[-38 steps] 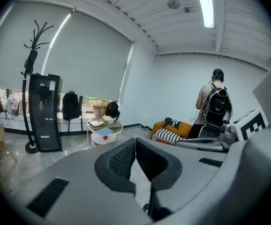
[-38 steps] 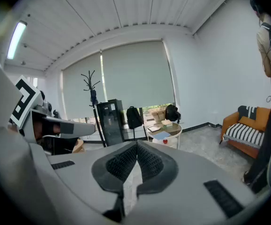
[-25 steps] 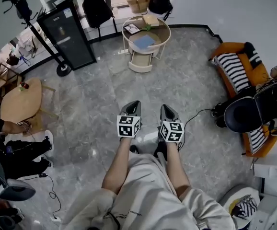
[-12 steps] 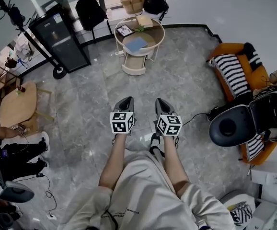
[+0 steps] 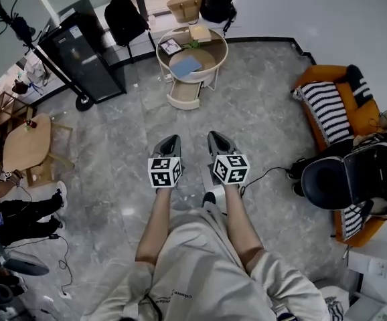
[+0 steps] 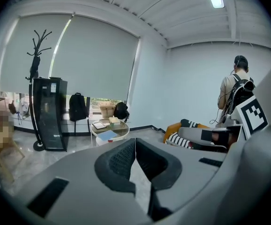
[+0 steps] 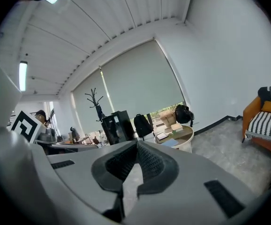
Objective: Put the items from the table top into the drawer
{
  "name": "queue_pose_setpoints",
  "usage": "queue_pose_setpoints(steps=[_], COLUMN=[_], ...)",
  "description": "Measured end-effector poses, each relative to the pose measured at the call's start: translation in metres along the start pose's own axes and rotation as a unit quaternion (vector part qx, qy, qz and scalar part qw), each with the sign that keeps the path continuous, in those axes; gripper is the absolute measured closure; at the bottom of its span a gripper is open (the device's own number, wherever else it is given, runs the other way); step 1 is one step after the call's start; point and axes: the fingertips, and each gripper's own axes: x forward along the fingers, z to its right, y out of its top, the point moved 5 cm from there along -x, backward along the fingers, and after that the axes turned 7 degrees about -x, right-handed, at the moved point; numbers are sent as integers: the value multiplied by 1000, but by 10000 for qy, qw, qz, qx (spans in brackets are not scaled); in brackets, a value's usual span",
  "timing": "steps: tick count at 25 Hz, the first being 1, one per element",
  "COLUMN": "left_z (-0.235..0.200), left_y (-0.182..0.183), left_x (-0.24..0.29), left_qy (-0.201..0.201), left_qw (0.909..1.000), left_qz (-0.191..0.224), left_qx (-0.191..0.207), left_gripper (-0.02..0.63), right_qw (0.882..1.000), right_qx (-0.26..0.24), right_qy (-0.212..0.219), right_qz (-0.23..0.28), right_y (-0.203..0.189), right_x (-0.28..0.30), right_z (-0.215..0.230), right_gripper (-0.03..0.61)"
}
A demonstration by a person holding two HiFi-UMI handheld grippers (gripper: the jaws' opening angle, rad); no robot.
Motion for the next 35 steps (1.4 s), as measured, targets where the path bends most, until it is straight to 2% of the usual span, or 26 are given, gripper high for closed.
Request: queue_pose_setpoints(steps=[6,11,14,18,27,32,35], left_z=[32,50,42,42,33,14,-6], left_y=[2,-3,-4,-7,11,27,46], left_x=[13,24,24,42,110,148,173], left_qy=[220,362,466,400,164,134,243], left_qw=[9997,9992,9989,9992,9997,9995,9991], left_qz=[126,81,44,3,-116,-95,6], left_qx=[-51,125,77,-8,-129,-262,-361], left_gripper=[592,592,592,592,592,592,592], right_qw=[9992,9973,9959,9950,9965,9923,9932], right_qx=[75,616,805,856,775,1194,1076], right_qy=[325,345,407,442,86,172,277], right_qz=[-219,-177,-122,-260,-297,-280,-341], right_y=[-13,-28,-31,-33,-13,-3,9], right_x=[-15,-25,-23,-11,4,39,75], right_z=[36,76,78,91,122,143,151], right_gripper=[543,543,543,543,545,545,544])
